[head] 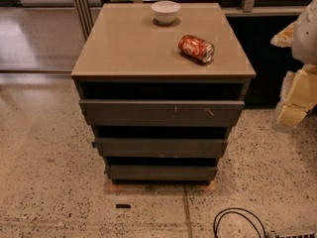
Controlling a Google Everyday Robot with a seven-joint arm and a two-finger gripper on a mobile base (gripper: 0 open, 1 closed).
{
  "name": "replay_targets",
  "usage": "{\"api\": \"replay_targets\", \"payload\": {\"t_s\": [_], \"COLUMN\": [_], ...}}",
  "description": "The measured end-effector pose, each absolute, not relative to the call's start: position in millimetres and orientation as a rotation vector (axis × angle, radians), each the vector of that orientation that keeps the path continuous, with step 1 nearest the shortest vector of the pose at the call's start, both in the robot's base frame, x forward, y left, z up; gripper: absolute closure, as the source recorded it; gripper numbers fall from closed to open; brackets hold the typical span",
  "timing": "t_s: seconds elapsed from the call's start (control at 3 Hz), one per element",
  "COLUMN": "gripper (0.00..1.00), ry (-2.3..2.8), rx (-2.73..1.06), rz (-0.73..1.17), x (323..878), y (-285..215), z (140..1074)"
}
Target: Open top drawer
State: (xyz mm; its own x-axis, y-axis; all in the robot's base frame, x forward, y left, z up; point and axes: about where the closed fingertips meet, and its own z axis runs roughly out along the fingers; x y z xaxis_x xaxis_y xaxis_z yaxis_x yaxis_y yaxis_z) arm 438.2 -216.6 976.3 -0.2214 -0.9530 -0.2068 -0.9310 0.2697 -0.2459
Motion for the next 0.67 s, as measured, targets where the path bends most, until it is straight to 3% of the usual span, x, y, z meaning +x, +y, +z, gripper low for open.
{"api": "replay_targets", "payload": {"t_s": [0.67], "gripper": [0.0], "ry": [2.24], "rx": [-1.727], "rz": [-0.107], "x": [440.3], "y": [-215.3], "z": [957.2]}}
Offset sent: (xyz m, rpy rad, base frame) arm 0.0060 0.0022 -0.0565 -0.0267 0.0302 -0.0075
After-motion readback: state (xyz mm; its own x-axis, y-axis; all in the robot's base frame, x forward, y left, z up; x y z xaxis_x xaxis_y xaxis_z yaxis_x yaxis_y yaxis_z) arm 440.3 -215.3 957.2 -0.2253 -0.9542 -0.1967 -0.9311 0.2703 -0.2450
